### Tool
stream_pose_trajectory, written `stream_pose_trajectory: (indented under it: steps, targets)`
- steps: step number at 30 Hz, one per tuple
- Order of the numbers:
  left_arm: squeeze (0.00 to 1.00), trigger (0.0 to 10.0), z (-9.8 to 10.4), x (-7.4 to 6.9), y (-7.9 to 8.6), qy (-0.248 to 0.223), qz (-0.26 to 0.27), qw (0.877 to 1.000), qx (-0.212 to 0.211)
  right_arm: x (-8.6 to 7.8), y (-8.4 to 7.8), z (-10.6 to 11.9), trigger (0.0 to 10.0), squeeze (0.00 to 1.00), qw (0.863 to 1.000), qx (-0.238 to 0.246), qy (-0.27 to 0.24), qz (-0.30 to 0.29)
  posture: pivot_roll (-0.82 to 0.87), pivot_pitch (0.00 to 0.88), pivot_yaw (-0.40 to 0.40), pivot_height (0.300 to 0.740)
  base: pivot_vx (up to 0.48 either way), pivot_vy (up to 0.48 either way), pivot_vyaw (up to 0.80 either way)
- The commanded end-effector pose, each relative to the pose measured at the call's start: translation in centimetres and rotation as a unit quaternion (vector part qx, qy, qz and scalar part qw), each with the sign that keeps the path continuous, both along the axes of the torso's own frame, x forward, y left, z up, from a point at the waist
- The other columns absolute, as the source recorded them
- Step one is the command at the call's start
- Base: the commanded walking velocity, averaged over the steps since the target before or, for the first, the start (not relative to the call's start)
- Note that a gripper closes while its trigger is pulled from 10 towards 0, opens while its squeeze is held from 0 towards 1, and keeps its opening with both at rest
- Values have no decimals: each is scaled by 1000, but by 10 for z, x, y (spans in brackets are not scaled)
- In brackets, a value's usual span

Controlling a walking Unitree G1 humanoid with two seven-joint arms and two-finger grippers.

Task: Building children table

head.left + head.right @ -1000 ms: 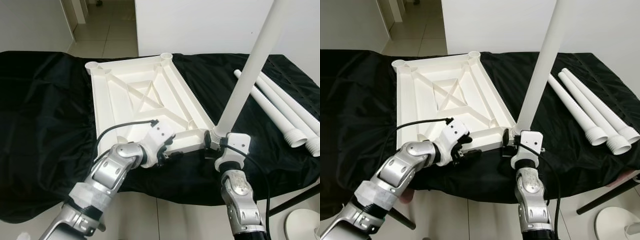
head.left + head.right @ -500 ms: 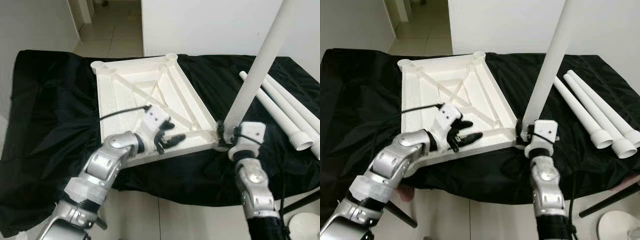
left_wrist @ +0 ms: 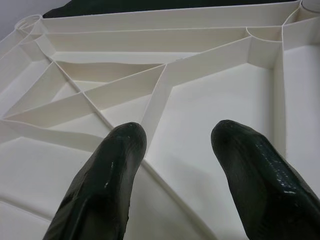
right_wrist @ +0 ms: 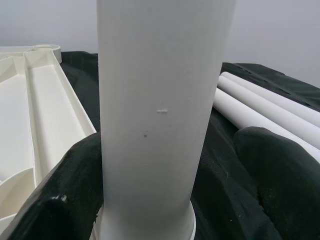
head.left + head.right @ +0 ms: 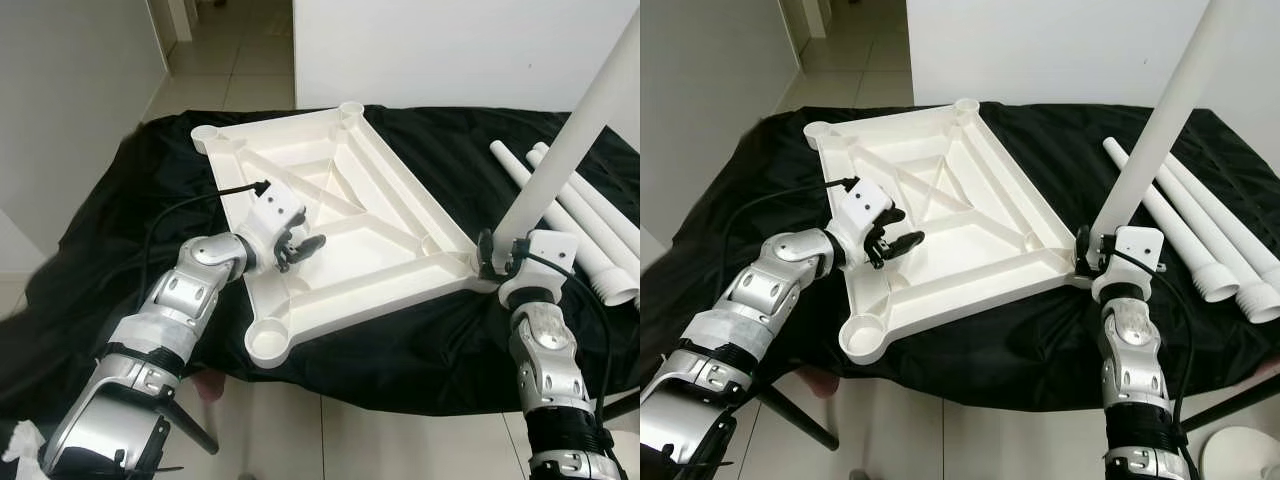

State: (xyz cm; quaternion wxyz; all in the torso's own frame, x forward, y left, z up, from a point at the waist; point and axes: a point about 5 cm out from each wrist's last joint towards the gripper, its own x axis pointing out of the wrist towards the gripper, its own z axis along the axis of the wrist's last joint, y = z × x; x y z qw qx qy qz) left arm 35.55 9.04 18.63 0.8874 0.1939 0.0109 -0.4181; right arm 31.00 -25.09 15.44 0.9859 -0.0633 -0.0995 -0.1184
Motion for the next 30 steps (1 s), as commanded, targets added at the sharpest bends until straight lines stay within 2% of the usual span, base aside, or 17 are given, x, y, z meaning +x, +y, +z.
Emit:
stream_pose_trajectory:
  steps: [1, 4, 5, 7, 13, 15, 20, 25, 30]
  targets:
    - [0, 10000, -2, 2, 4, -2, 0, 1000, 17, -3, -10, -2, 10000, 0, 1000, 6, 1, -20, -39, 69, 44, 740, 0, 0, 0]
    - [0, 10000, -2, 2, 8, -16, -20, 999, 28, -3, -1, -4, 10000, 0, 1000, 19, 0, 13, -37, 72, 47, 740, 0, 0, 0]
    - [0, 10000, -2, 2, 9, -30, -30, 999, 35, -3, 6, -4, 10000, 0, 999, 24, -3, 36, -37, 72, 48, 740, 0, 0, 0]
    - [0, 10000, -6, 0, 13, -23, -62, 997, 49, -5, 22, -6, 10000, 0, 997, 33, -5, 76, -33, 73, 46, 740, 0, 0, 0]
    - [0, 10000, -14, -3, 20, -11, -88, 993, 77, -9, 38, -10, 10000, 0, 993, 48, -4, 107, -30, 75, 44, 740, 0, 0, 0]
    - [0, 10000, -19, -5, 26, -24, -98, 988, 113, -13, 49, -12, 10000, 0, 990, 56, -5, 129, -30, 76, 43, 740, 0, 0, 0]
    - [0, 10000, -23, 0, 36, -31, -78, 987, 136, -16, 56, -13, 10000, 0, 988, 57, -4, 143, -36, 73, 40, 740, 0, 0, 0]
    - [0, 10000, -21, 4, 44, -35, -56, 990, 126, -18, 53, -12, 10000, 0, 988, 58, -4, 144, -41, 68, 36, 740, 0, 0, 0]
    - [0, 10000, -24, 2, 51, -31, -53, 991, 121, -24, 57, -6, 10000, 0, 978, 100, -30, 178, -39, 66, 30, 740, 0, 0, 0]
